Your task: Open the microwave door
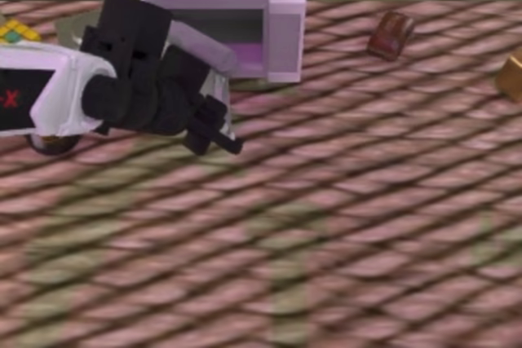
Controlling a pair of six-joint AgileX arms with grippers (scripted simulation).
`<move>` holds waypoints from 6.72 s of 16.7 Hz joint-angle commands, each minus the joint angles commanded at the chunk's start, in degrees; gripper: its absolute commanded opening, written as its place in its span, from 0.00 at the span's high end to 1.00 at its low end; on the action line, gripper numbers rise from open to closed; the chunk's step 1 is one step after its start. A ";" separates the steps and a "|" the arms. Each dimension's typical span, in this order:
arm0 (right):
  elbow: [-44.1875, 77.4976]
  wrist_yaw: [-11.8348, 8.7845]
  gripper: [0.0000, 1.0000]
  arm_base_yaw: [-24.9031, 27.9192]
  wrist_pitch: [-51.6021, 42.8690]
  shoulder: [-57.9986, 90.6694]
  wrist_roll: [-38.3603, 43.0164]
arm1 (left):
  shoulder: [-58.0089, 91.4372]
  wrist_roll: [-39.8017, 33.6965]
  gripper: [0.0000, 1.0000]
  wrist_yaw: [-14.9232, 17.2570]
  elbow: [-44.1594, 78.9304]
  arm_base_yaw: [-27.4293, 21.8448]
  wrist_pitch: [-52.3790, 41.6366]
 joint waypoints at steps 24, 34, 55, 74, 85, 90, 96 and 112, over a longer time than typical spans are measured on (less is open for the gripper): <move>0.00 0.00 0.00 0.00 0.00 0.00 0.00 | -0.82 4.08 1.00 3.17 -0.87 1.77 -0.99; 0.00 0.00 0.00 0.00 0.00 0.00 0.00 | -0.82 4.08 1.00 3.17 -0.87 1.77 -0.99; 0.00 0.00 0.00 0.00 0.00 0.00 0.00 | -1.43 8.43 1.00 6.36 -1.39 3.66 -2.39; 0.00 0.00 0.00 0.00 0.00 0.00 0.00 | -1.43 8.43 1.00 6.36 -1.39 3.66 -2.39; 0.00 0.00 0.00 0.00 0.00 0.00 0.00 | -1.59 10.68 1.00 8.16 -1.53 4.51 -3.36; 0.00 0.00 0.00 0.00 0.00 0.00 0.00 | -1.79 13.12 1.00 9.56 -1.55 5.66 -4.28; 0.00 0.00 0.00 0.00 0.00 0.00 0.00 | -1.79 13.12 1.00 9.56 -1.55 5.66 -4.28; 0.00 0.00 0.00 0.00 0.00 0.00 0.00 | -1.79 13.12 1.00 9.56 -1.55 5.66 -4.28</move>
